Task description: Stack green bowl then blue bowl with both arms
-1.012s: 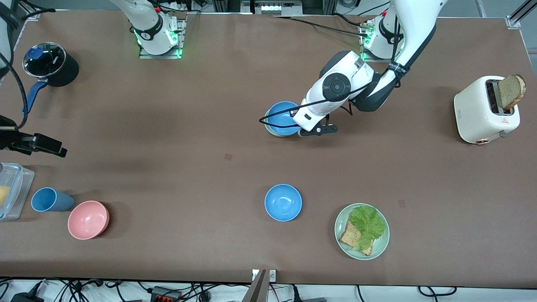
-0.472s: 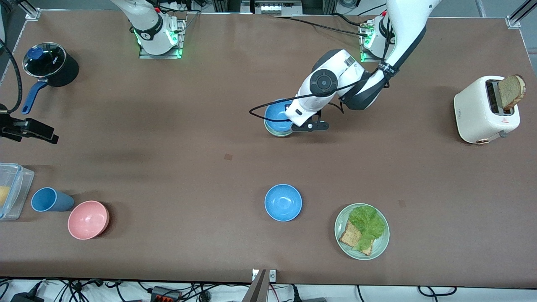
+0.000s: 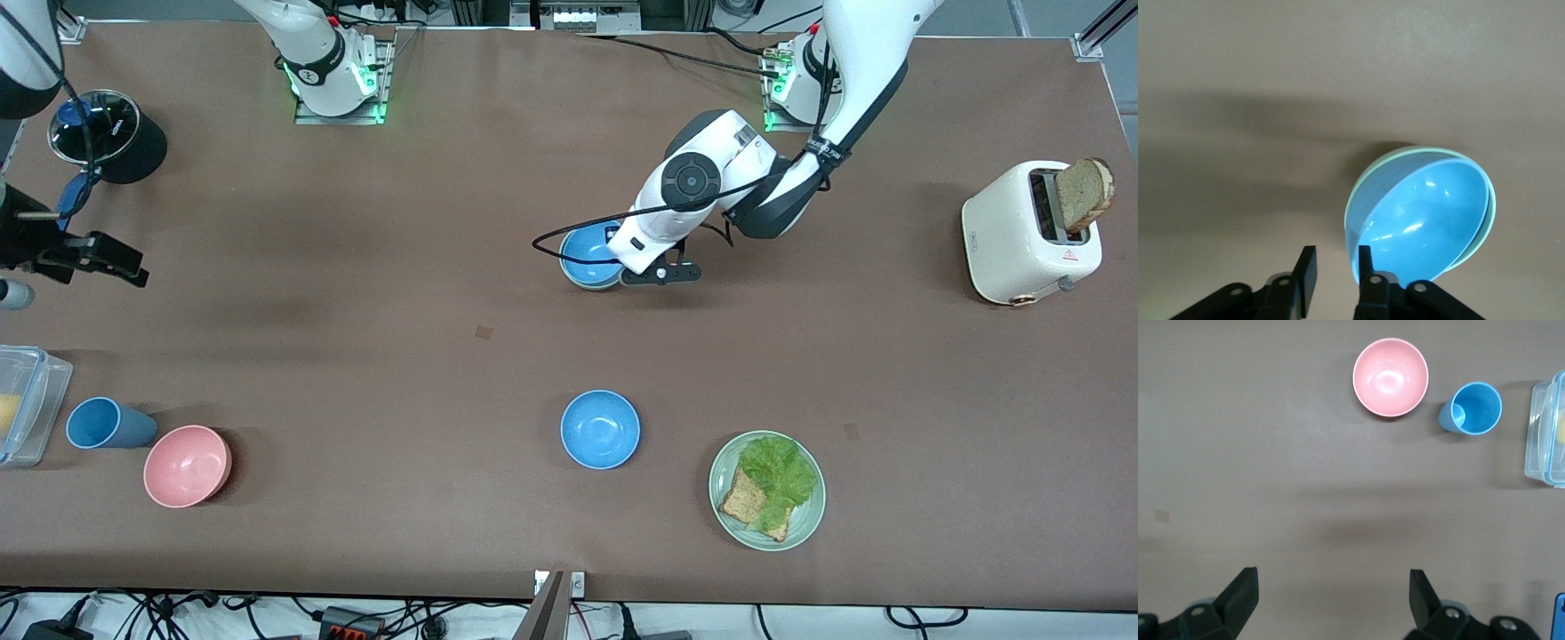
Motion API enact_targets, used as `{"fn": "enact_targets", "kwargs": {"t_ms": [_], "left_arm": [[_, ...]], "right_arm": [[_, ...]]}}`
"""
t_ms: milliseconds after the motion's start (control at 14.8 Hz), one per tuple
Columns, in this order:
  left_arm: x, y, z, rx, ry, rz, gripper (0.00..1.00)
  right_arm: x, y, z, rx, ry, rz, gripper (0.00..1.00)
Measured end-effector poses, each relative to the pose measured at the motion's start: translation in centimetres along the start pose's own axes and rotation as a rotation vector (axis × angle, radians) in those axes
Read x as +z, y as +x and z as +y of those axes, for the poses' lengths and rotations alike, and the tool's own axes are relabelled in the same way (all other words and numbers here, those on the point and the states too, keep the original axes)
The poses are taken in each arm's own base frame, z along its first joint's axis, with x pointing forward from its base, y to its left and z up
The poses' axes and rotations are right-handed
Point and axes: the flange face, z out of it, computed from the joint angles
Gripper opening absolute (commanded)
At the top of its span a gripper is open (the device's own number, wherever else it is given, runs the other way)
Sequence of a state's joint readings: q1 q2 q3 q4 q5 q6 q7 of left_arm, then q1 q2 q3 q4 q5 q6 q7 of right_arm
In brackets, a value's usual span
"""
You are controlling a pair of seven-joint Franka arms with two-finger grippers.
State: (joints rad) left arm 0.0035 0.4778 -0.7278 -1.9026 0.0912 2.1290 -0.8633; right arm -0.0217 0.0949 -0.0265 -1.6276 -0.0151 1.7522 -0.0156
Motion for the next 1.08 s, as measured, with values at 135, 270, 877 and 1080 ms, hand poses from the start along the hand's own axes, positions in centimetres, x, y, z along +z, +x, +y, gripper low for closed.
{"fn": "enact_targets", "kwargs": {"t_ms": [135, 270, 877, 1080], "left_arm": [[-3.0, 1.7, -1.0, -0.029, -0.003, 0.014, 0.40], [-6.7, 4.4, -2.9, -0.035, -0.023, 0.042, 0.46], [-19.8, 12.9, -16.5, 0.251, -0.043, 0.103, 0.50], [-20.6, 14.4, -19.9, 0.322, -0.004, 0.133, 0.61]], "right_arm": [[0.5, -1.4, 0.0, -0.001, 0.001, -0.014, 1.00], [1.4, -2.4, -0.1, -0.002, 0.003, -0.033, 1.00], [-0.1, -3.8, 0.3, 0.004, 0.003, -0.012, 1.00], [-0.6, -3.7, 0.3, 0.004, 0.002, -0.001, 1.00]]}}
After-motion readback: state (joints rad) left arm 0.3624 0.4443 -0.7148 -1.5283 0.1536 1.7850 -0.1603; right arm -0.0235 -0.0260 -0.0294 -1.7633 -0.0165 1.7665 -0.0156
